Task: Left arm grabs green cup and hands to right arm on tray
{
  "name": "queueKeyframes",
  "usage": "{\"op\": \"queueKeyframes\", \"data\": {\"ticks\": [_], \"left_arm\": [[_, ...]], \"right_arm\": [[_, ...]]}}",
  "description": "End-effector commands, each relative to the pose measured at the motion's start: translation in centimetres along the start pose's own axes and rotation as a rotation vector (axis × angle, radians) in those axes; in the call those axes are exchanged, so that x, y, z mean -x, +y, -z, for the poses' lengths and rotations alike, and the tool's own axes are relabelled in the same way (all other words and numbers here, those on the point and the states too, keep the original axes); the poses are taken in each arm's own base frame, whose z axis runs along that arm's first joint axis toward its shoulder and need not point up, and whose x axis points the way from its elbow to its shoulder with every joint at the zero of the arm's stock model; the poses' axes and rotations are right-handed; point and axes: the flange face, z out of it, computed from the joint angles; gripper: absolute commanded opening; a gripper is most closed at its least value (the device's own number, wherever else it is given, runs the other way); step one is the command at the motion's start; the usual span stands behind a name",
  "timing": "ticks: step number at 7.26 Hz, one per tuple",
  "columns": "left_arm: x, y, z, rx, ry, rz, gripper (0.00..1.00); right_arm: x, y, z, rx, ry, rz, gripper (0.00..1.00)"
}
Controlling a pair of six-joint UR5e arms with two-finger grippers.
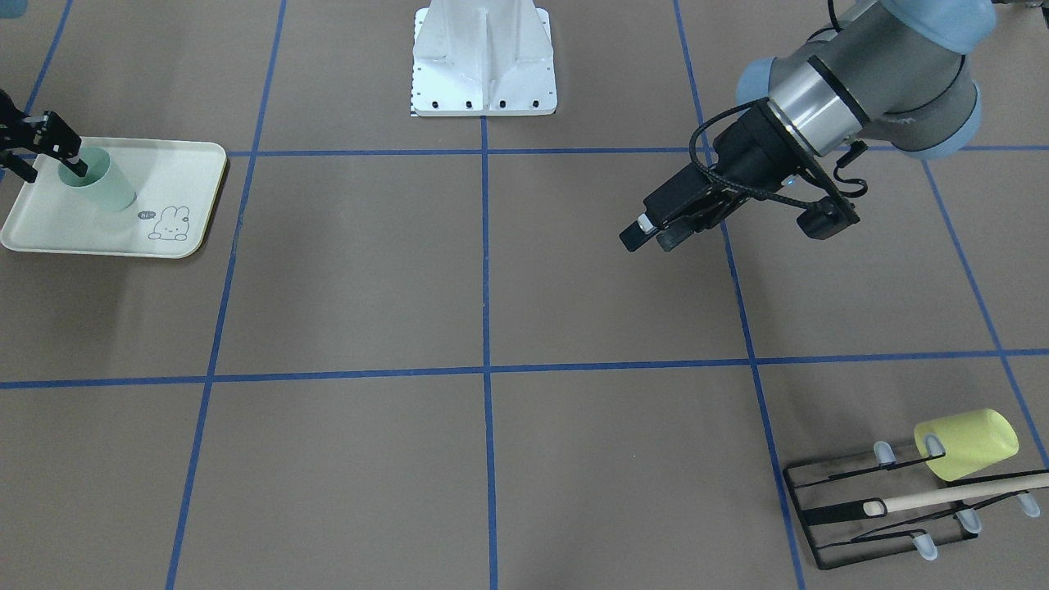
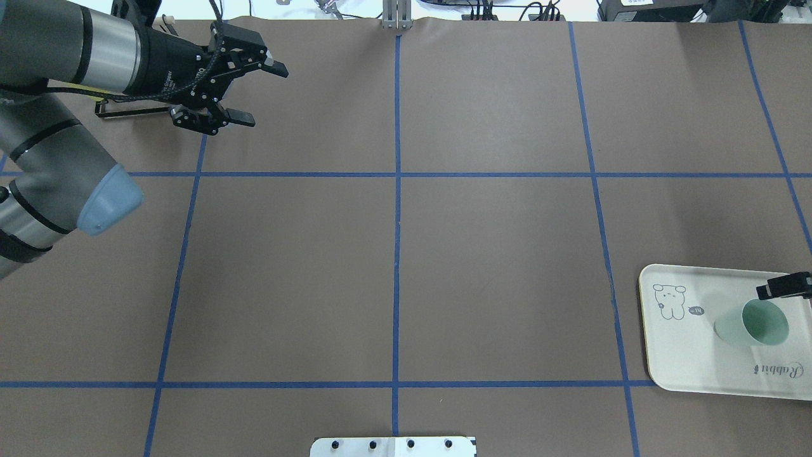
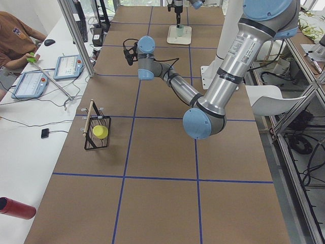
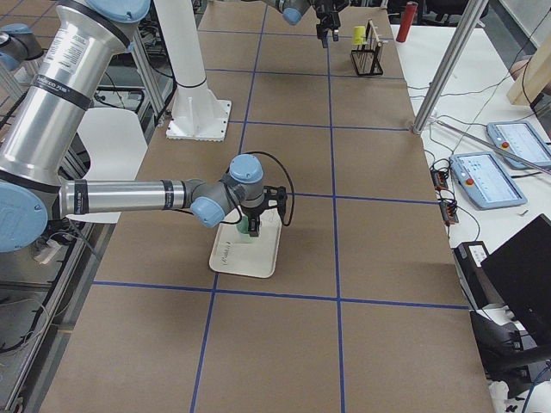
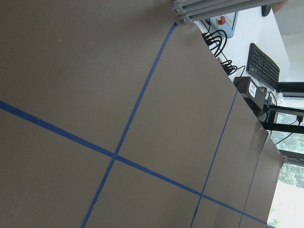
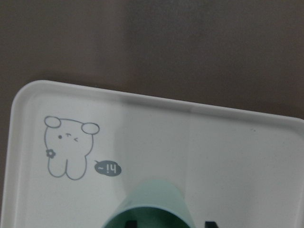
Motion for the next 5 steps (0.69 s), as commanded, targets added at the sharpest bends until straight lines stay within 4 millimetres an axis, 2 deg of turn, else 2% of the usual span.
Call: {"op": "queueKeyframes", "data": {"ticks": [1,2,3,4,5], "left_arm": [[0.4,-2.3,2.8,-0.041,-0.056,-0.143,1.0],[4.2,-4.0,4.7,-0.068,-0.116,-0.277,1.0],[8.1,-6.4,7.0,-0.097,-0.211,-0.399,1.0],[10.5,-9.1,8.8,-0.114,-0.324,-0.502,1.0],[13.9,-12.4,12.4,-0.112,-0.452,-0.624,1.0]], "right_arm": [[-1.0,-3.6,5.7,-0.118,-0.087,-0.066,1.0],[-0.5,-5.4,6.0,-0.127,-0.087,-0.079,1.0],[0.7,-8.3,6.7,-0.128,-0.071,-0.107,1.0],[0.3,-10.4,7.4,-0.133,-0.036,-0.077,1.0],[-0.5,-12.9,9.0,-0.126,0.007,-0.007,1.0]]}}
